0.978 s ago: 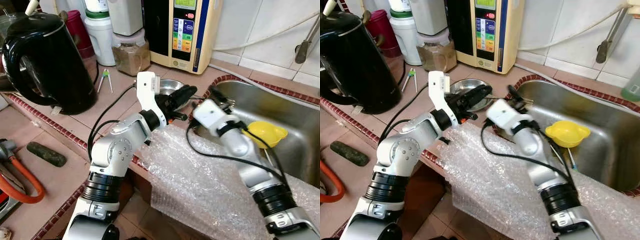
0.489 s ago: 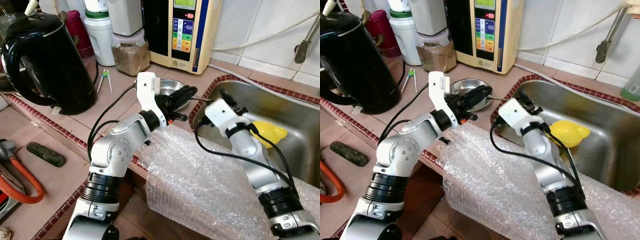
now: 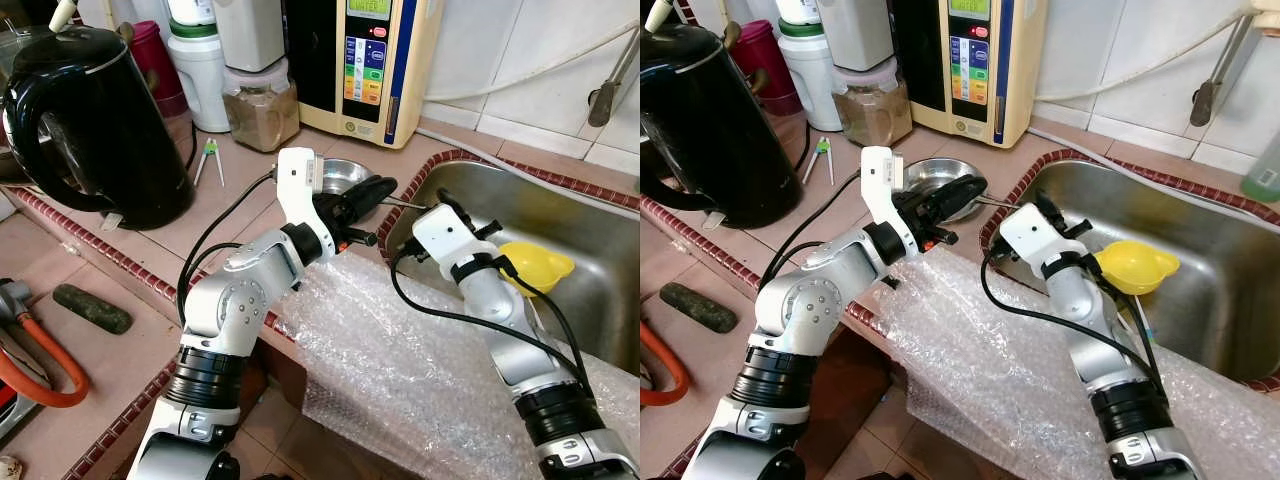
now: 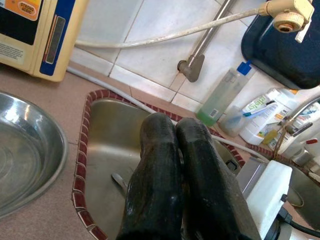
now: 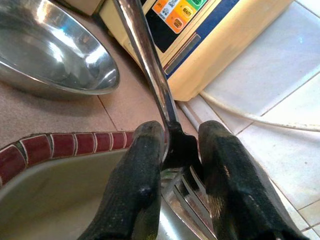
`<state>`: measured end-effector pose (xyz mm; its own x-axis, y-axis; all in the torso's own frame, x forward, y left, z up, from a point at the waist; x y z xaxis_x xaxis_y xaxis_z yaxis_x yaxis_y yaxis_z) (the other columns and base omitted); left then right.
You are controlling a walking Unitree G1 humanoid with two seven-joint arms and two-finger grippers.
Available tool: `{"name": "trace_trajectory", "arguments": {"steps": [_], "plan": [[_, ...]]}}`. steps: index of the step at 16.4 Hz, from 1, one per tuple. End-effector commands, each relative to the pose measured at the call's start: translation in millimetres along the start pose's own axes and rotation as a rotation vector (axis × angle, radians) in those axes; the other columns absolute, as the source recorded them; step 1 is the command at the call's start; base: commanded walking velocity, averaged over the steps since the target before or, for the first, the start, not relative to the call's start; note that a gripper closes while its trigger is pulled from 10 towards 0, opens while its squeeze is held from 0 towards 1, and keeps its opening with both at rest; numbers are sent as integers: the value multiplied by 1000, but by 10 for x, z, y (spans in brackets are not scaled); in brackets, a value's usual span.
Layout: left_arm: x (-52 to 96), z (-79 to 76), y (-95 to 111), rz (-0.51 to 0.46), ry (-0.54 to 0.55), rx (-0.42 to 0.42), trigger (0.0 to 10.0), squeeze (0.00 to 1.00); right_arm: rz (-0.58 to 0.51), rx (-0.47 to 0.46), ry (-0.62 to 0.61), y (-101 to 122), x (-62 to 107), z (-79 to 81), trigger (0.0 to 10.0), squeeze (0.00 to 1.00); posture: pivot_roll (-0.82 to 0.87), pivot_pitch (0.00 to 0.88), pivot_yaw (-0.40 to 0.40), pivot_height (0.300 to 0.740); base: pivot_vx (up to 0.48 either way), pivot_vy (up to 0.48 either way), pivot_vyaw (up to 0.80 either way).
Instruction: Kitchen organization
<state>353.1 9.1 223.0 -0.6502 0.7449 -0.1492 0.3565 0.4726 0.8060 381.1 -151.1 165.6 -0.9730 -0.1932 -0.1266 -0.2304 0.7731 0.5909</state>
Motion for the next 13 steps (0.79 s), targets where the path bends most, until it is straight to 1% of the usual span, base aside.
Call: {"name": "trace_trajectory", "arguments": {"steps": [1,2,3,4,5,6,7,9,13], "plan": [[7,-9,-21,13,-4,-13,0,0,-28,-42,-43,76,-9,-100,0,0,-102,69,95,740,0,0,0],[3,-5,-57,23,-2,-17,0,0,-43,-48,-37,111,-10,-79,0,0,-102,68,97,740,0,0,0],[-2,0,-71,27,3,-21,4863,0,-46,-49,-35,120,-12,-74,0,0,-102,68,97,740,0,0,0],[-3,36,-98,36,23,-31,10000,0,-52,-51,-36,130,-9,-69,0,0,-101,68,98,740,0,0,0],[-2,57,-109,39,33,-36,10000,0,-53,-51,-36,131,-8,-65,0,0,-101,68,98,740,0,0,0],[-5,74,-120,39,41,-29,10000,431,-56,-46,-37,132,-5,-64,0,0,-101,68,98,740,0,0,0],[-10,90,-144,44,48,-17,10000,1000,-58,-31,-34,126,7,-59,0,0,-102,71,98,740,0,0,0],[-8,110,-202,60,59,-20,10000,1000,-50,-30,-38,95,36,-56,0,0,-105,75,101,740,0,0,0],[9,145,-231,69,73,-28,10000,1000,-35,-29,-40,45,70,-54,0,0,-107,81,101,740,0,0,0]]}}
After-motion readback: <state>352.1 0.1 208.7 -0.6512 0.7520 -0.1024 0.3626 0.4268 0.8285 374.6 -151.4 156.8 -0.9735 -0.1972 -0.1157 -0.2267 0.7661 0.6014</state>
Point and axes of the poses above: a point about 5 cm out from each wrist's last joint towards the gripper, its own x axis pointing back from the gripper into the wrist, its own y axis along the axis of the wrist's last joint, z = x × y, the point moved 4 cm from there along -x, pointing out of the wrist towards the gripper, and after that the axes turned 10 degrees about x, right-handed, at the moved point
